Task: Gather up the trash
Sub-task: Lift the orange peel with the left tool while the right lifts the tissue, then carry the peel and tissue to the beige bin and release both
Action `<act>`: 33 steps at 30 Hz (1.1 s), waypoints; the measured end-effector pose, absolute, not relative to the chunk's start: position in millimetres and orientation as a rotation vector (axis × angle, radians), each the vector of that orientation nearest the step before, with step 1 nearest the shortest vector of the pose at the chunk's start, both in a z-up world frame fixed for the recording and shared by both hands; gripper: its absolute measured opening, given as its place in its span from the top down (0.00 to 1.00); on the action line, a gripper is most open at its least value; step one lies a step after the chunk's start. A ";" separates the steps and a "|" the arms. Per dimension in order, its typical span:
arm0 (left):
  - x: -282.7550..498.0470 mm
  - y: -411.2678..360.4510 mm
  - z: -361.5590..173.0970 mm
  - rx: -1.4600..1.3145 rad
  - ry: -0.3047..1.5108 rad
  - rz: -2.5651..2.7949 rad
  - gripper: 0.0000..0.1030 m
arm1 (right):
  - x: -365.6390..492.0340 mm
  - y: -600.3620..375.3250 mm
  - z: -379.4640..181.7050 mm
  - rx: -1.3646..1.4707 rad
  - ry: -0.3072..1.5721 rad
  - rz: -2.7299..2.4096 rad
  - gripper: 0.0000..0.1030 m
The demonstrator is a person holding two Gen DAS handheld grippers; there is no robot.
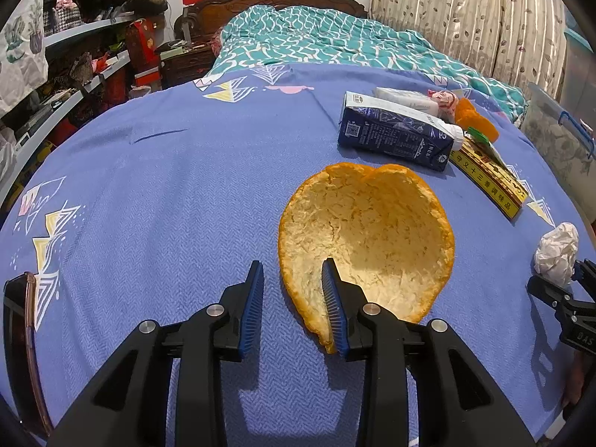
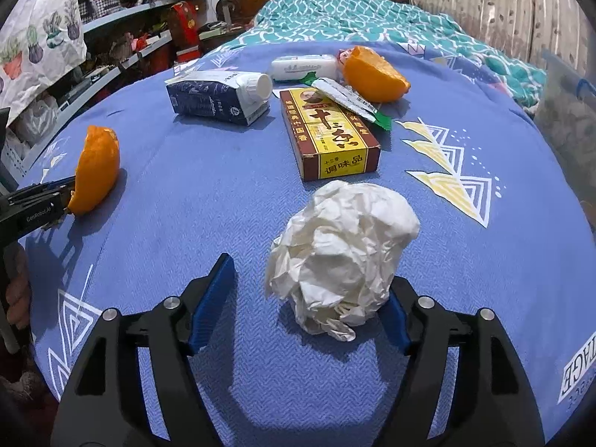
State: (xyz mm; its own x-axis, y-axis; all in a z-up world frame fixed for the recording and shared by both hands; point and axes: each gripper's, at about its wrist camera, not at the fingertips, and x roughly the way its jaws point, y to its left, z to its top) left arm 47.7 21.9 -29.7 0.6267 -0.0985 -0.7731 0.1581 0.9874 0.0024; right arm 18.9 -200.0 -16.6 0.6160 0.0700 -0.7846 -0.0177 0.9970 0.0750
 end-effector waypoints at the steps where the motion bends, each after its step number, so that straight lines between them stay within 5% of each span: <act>1: 47.8 22.0 -29.9 0.072 0.881 -0.145 0.68 | 18.8 -200.5 -16.8 0.064 0.906 0.049 0.29; 16: 49.7 24.3 -30.7 0.065 0.877 -0.124 0.60 | 15.3 -208.2 -16.4 0.105 0.899 0.038 0.25; 18: 49.9 25.3 -30.9 0.056 0.879 -0.127 0.60 | 14.0 -209.8 -16.0 0.117 0.894 0.038 0.32; 19: 50.1 26.4 -31.1 0.049 0.880 -0.131 0.60 | 12.9 -210.6 -15.6 0.118 0.888 0.034 0.49; 20: 49.9 27.3 -31.0 0.041 0.882 -0.140 0.63 | 12.0 -210.7 -14.9 0.114 0.884 0.028 0.62; 22: 49.0 25.1 -29.4 0.028 0.889 -0.197 0.84 | 10.7 -212.3 -14.5 0.126 0.882 0.034 0.64; 25: 45.6 18.1 -20.6 0.034 0.864 -0.206 0.94 | 4.6 -215.0 -11.7 0.155 0.860 0.037 0.65; 33: 49.3 -25.4 1.3 0.027 0.870 -0.355 0.94 | -15.5 -250.5 -3.3 0.258 0.790 0.017 0.65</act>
